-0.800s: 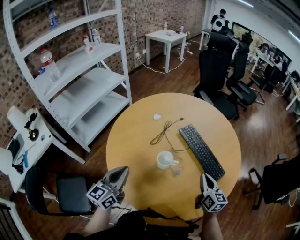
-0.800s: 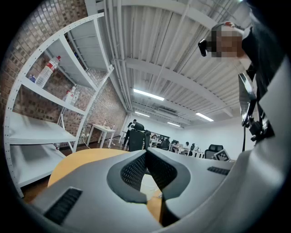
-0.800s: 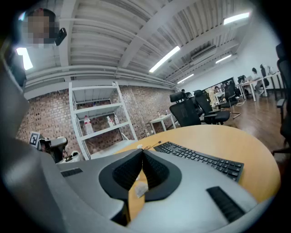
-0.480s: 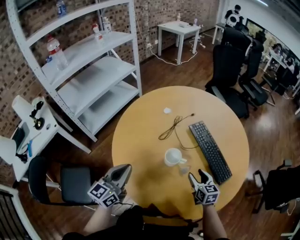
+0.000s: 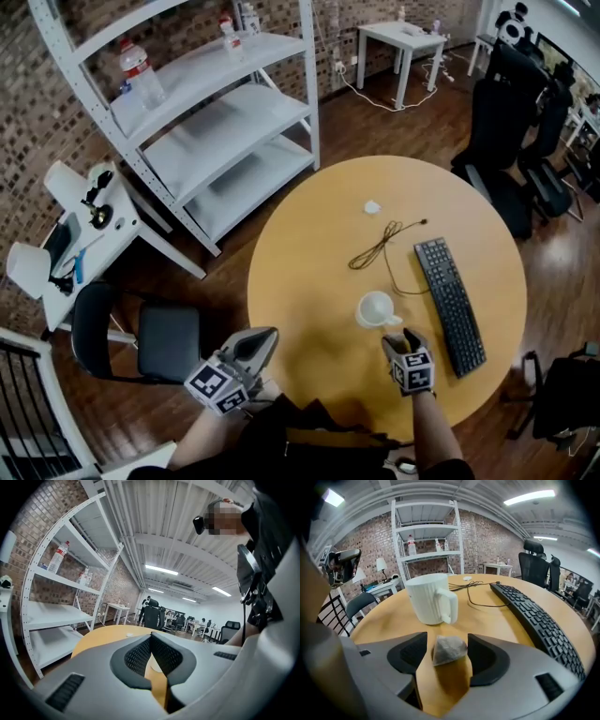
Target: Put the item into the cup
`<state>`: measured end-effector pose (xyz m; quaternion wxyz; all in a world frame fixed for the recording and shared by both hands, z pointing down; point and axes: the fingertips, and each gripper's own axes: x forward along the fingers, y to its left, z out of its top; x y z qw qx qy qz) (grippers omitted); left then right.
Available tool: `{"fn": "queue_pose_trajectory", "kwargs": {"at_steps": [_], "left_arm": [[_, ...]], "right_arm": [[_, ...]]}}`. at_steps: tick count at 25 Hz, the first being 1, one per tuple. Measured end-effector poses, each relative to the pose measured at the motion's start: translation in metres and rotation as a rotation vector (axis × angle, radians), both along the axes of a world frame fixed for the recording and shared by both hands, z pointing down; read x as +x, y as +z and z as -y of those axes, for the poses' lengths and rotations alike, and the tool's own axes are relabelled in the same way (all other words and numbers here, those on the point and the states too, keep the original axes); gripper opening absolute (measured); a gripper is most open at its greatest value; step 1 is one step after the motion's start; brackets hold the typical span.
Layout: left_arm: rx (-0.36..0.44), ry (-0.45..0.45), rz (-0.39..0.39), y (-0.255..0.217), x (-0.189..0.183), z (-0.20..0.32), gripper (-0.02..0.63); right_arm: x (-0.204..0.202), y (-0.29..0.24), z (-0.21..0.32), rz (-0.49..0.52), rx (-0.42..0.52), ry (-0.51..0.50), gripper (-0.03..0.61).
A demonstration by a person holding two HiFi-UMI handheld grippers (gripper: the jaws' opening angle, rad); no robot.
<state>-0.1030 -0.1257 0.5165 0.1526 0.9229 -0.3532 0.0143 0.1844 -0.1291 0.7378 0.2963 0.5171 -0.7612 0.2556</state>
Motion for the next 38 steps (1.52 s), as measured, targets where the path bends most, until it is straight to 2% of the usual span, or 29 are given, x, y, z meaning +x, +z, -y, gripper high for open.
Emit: {"fn": "queue_pose_trajectory", "kwargs": {"at_steps": [3, 5, 8, 10, 17, 22, 29, 34, 37, 38], "left_arm": [[-0.007, 0.007, 0.018, 0.005, 0.0, -0.003, -0.005], [-0.007, 0.014, 0.023, 0.007, 0.001, -0.003, -0.005], [-0.011, 0.024, 0.022, 0.009, 0.004, -0.001, -0.005], [-0.007, 0.04, 0.019, 0.007, 0.008, 0.001, -0.005], [0.006, 0.093, -0.009, 0.002, 0.025, 0.01, -0.005], [0.04, 0.102, -0.029, -0.007, 0.022, 0.012, -0.005], [0.058, 0.004, -0.039, -0.011, -0.017, 0.005, -0.005], [0.055, -0.068, -0.022, -0.008, -0.052, -0.005, -0.005], [0.049, -0.133, -0.035, -0.005, -0.073, -0.009, -0.005], [0.048, -0.15, -0.042, -0.005, -0.078, -0.011, -0.005]], "right_arm": [[0.002, 0.007, -0.001, -0.041, -0.028, 0.0, 0.265], [0.002, 0.007, -0.003, -0.056, -0.03, 0.006, 0.19], [0.004, 0.001, -0.007, -0.033, -0.03, 0.025, 0.149], [0.006, -0.008, -0.011, -0.014, -0.019, 0.036, 0.149], [0.019, -0.093, -0.009, 0.054, 0.185, 0.101, 0.149], [0.011, -0.149, 0.015, 0.077, 0.31, 0.101, 0.149], [-0.028, -0.167, 0.05, 0.076, 0.363, 0.005, 0.149], [-0.045, -0.151, 0.068, 0.106, 0.338, 0.015, 0.151], [-0.047, -0.142, 0.078, 0.111, 0.317, 0.025, 0.169], [-0.046, -0.14, 0.08, 0.114, 0.311, 0.029, 0.199]]}}
